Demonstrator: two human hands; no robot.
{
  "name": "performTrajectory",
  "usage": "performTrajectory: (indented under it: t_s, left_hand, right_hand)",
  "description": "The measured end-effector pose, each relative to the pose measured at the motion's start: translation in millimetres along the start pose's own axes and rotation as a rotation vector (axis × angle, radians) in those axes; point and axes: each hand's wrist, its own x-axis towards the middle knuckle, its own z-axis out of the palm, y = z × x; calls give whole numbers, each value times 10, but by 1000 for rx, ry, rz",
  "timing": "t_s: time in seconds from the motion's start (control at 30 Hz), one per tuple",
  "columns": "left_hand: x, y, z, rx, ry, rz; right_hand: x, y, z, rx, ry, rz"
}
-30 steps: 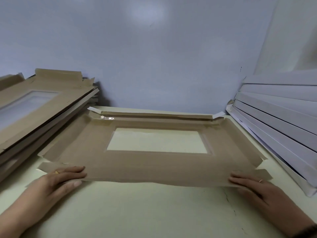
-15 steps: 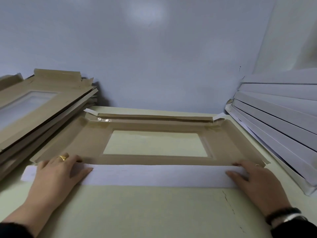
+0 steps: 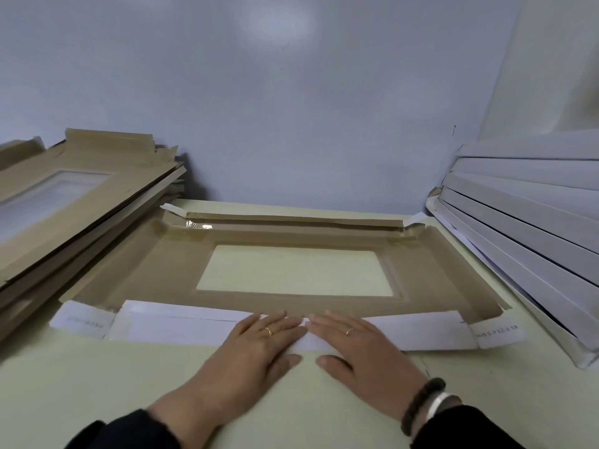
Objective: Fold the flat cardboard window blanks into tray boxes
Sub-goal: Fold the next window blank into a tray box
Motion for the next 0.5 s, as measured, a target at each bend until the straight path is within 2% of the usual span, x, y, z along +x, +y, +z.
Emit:
performTrajectory:
  t_s: [0.2, 0.3, 0.5]
  left_hand:
    - [-254, -461, -174, -122, 79, -84]
    - [-468, -703, -360, -203, 158, -151]
    - [-756, -1007, -557, -112, 236, -189]
  right_hand:
    - [-261, 416, -182, 20, -44, 100]
    - [-430, 595, -300, 86, 16, 173]
    - [-698, 827, -457, 70, 127, 333]
